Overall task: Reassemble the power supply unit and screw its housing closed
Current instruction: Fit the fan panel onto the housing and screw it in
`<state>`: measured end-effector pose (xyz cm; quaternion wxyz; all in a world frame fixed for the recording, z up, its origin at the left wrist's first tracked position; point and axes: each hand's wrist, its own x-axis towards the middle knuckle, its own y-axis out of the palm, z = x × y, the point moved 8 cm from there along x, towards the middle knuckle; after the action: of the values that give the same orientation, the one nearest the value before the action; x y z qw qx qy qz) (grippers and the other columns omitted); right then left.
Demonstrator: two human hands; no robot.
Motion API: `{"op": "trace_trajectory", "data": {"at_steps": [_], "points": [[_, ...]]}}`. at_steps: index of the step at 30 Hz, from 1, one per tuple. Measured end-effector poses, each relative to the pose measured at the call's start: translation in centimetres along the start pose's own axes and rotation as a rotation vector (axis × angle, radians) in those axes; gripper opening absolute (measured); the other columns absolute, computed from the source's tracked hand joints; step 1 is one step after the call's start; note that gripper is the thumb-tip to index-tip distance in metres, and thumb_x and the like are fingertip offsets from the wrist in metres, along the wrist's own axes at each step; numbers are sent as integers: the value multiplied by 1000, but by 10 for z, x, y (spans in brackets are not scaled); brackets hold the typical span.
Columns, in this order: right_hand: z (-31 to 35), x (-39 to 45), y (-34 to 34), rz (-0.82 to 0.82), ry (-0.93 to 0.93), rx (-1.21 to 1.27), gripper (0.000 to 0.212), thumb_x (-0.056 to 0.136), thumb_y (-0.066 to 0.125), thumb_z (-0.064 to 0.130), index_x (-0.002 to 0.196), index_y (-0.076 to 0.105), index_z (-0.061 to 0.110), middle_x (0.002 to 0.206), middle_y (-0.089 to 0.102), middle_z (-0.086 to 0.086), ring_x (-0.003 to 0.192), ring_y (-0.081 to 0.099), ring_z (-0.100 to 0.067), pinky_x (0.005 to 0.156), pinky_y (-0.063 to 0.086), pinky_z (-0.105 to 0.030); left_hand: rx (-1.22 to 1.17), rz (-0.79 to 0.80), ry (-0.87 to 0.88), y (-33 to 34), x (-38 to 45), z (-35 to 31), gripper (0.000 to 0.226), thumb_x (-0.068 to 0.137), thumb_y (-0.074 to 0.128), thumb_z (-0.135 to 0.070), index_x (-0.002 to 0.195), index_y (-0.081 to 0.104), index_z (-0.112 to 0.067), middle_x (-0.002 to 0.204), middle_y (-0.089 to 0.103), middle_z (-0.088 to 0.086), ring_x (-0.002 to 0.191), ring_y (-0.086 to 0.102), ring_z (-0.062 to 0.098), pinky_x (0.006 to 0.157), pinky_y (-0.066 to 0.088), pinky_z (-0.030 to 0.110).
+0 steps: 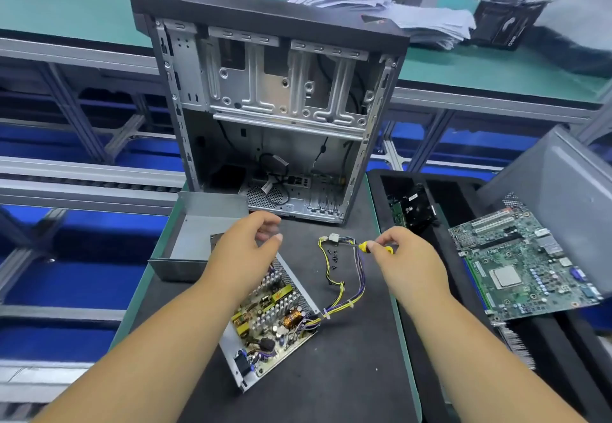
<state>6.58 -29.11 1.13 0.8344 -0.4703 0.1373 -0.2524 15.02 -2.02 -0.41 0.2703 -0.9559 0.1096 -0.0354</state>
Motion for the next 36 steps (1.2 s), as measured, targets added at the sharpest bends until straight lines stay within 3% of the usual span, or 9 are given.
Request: {"op": "trace_trajectory", "data": {"at_steps": [4, 9, 17, 29, 36], "points": [[5, -5, -35, -31, -36, 234, 16, 86, 67, 42, 75, 63, 31, 74, 62, 14, 69, 55, -5, 61, 43, -29, -177, 40, -103, 11, -3, -7, 21, 97, 54, -23, 104, 64, -40, 99, 66, -15, 85, 60, -6, 73, 43, 23], [20, -18, -70, 18, -109, 499, 9, 86, 69, 36, 77, 69, 36, 84, 66, 25, 80, 55, 7, 66, 39, -28, -462, 119, -211, 32, -8, -32, 27, 103, 43, -17, 108, 67, -29, 99, 75, -5, 86, 70, 10, 83, 52, 30], [31, -38, -104, 18, -201, 639, 13, 87, 70, 27, 74, 69, 30, 79, 67, 24, 75, 56, 8, 66, 37, -22, -959, 230, -293, 58, -15, -70, 22, 104, 45, -18, 113, 64, -13, 94, 76, 8, 77, 70, 14, 71, 55, 24], [20, -51, -118, 42, -221, 645, 13, 87, 70, 29, 74, 69, 27, 77, 64, 20, 72, 54, 6, 66, 36, -22, -1066, 225, -260, 64, -33, -93, 15, 99, 50, -9, 106, 63, -8, 78, 72, -1, 68, 67, 9, 66, 55, 18], [18, -59, -125, 26, -244, 661, 12, 87, 70, 26, 75, 69, 25, 78, 65, 20, 76, 56, 5, 66, 38, -21, -1057, 214, -241, 64, -38, -89, 14, 97, 53, -4, 104, 64, -9, 80, 71, -3, 71, 66, 6, 66, 54, 18]]}}
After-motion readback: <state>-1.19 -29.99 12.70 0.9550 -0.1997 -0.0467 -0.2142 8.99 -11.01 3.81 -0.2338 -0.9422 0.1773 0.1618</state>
